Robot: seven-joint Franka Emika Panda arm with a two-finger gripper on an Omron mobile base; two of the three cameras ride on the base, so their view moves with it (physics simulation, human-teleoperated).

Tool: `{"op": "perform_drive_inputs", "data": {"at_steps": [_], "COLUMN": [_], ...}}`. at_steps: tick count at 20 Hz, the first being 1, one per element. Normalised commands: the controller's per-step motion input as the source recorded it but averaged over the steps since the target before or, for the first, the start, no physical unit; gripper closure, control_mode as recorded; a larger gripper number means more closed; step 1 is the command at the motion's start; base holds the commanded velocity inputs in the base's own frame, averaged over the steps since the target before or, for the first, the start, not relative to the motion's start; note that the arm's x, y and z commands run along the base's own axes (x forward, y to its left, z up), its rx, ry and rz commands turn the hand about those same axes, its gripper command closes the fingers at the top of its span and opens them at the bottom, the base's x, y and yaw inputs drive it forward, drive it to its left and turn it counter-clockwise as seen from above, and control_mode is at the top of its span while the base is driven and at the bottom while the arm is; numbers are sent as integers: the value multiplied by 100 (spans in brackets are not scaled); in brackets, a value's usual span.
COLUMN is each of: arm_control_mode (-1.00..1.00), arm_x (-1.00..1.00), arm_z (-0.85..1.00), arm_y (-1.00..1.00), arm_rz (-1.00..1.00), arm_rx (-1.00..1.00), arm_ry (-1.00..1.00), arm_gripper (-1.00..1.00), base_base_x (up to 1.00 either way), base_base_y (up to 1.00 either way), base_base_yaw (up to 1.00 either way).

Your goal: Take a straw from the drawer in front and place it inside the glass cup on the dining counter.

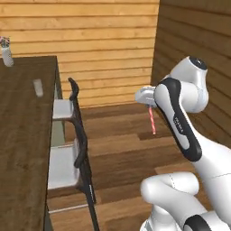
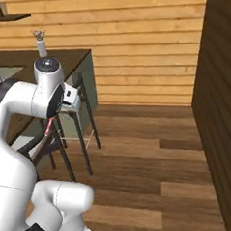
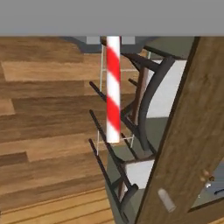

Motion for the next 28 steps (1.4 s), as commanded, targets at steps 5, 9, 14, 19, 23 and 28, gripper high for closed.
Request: {"op": "perform_drive_inputs", "data": {"at_steps": [5, 9, 14, 19, 23, 28], "arm_control_mode": [100, 100, 100, 100, 100, 100], "arm_x": [0, 0, 0, 0, 0, 0], "arm_z": [0, 0, 0, 0, 0, 0], "arm_y": [0, 0, 0, 0, 0, 0], "arm_rz": [0, 0, 0, 0, 0, 0], "arm_rx": [0, 0, 0, 0, 0, 0], "arm_ry": [0, 0, 0, 0, 0, 0], "arm_gripper": [100, 100, 100, 100, 100, 100], "base_base_x": [99, 73, 64, 50, 34, 23], "base_base_y": [-41, -85, -87, -95, -100, -100], "base_base_yaw": [55, 47, 47, 45, 41, 38]}}
